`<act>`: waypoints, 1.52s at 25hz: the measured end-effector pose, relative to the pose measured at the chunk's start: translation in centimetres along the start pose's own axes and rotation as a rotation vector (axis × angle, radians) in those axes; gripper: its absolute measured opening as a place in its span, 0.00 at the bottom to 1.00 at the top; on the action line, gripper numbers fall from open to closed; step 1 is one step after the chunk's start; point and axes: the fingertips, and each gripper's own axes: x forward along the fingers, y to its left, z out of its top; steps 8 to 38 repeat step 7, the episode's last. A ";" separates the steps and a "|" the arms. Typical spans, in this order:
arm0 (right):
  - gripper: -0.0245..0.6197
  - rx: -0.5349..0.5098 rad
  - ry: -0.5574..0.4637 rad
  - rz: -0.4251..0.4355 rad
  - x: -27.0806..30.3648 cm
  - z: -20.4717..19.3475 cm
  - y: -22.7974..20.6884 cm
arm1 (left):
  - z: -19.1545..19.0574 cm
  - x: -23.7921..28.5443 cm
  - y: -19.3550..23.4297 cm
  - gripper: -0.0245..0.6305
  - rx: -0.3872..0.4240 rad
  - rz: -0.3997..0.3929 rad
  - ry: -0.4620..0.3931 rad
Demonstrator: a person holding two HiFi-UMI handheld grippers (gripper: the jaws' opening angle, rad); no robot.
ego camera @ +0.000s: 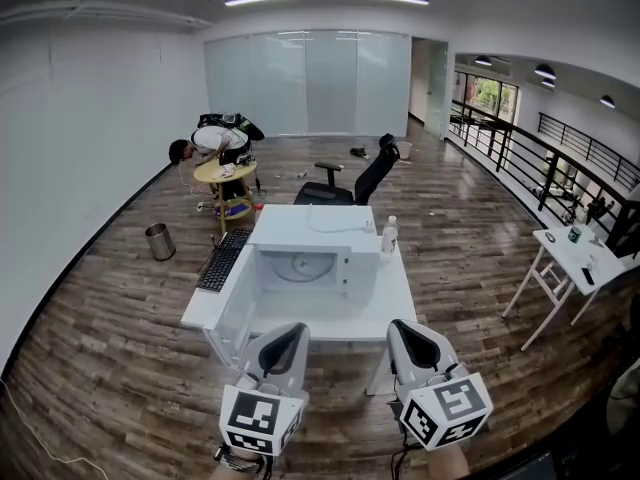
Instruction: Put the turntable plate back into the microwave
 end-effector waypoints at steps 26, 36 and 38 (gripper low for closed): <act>0.04 -0.005 0.001 -0.008 0.3 0.0 0.3 | -0.1 -0.2 0.4 0.04 -0.006 0.008 0.002; 0.04 -0.005 0.001 -0.008 0.3 0.0 0.3 | -0.1 -0.2 0.4 0.04 -0.006 0.008 0.002; 0.04 -0.005 0.001 -0.008 0.3 0.0 0.3 | -0.1 -0.2 0.4 0.04 -0.006 0.008 0.002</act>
